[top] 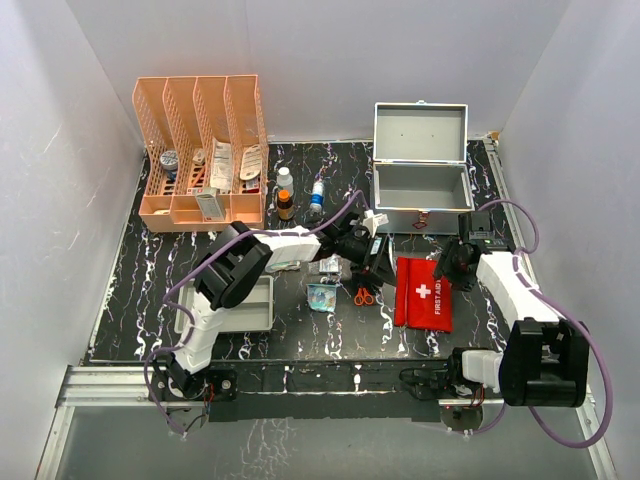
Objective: Organize the medicine kit
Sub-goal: Pick up the medicine pouch from the center of the board.
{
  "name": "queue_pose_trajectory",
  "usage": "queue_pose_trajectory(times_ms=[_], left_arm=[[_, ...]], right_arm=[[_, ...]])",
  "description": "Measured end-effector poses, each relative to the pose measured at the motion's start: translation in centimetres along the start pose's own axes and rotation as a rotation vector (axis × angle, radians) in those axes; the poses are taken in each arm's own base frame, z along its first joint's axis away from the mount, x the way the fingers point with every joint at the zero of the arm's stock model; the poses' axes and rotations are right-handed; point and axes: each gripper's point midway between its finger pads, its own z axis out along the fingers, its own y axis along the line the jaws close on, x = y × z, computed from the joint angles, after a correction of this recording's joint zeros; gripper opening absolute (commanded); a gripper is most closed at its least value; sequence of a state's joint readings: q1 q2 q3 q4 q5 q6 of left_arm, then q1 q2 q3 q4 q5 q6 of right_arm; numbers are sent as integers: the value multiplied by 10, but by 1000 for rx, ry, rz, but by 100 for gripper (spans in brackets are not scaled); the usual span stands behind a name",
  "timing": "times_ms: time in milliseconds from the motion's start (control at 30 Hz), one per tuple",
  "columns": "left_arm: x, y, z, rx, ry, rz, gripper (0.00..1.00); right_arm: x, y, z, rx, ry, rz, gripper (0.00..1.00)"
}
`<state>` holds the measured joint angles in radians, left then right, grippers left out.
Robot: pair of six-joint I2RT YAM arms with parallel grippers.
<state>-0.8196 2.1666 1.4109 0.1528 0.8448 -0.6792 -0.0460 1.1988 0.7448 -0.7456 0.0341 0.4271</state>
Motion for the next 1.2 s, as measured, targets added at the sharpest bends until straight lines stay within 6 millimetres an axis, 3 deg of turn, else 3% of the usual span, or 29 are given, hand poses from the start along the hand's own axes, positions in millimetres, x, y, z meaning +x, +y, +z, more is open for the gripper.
queue_pose_trajectory(times_ms=[700, 1200], left_arm=[[4, 8, 27, 29, 35, -67, 69], [-14, 1, 51, 87, 21, -88, 69]], right_arm=[[19, -12, 23, 84, 125, 11, 27], [22, -12, 25, 86, 139, 13, 22]])
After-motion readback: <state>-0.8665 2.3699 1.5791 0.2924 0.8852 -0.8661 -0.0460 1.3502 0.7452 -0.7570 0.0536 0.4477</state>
